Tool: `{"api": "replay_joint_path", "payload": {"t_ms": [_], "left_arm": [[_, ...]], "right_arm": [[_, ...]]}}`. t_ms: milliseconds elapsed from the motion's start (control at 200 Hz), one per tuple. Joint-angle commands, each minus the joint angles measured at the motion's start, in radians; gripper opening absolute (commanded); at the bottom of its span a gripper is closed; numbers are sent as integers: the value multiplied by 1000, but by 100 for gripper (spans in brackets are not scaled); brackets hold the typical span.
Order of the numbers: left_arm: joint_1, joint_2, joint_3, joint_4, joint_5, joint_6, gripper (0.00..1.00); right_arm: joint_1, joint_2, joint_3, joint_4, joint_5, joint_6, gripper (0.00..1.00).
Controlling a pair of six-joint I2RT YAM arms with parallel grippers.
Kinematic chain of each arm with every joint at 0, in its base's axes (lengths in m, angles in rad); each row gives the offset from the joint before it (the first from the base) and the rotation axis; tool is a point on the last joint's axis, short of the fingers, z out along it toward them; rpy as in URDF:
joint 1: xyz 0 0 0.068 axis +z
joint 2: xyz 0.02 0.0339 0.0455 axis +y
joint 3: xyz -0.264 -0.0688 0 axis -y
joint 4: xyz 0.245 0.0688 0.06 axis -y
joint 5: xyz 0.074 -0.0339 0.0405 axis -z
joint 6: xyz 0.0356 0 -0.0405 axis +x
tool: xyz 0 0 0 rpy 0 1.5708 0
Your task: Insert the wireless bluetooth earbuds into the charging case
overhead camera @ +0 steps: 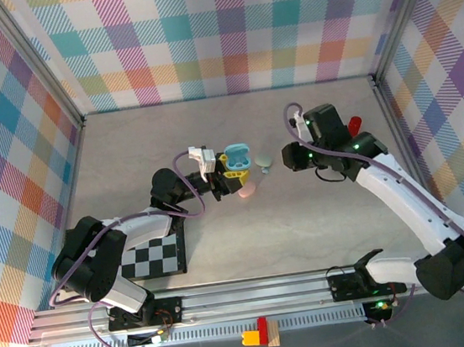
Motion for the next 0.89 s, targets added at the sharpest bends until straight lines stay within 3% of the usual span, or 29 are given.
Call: {"api": "replay_joint_path", "payload": {"t_ms": [0, 390, 890], "left_arm": [[14, 14, -7, 53, 26, 23, 42], [19, 16, -4, 54, 37, 22, 42], [21, 13, 0, 53, 41, 13, 42]], "right_arm": [[50, -16, 106, -53, -40, -75, 21], [237, 118, 356, -141, 2, -210, 22], [281, 215, 409, -167, 30, -250, 22]]}}
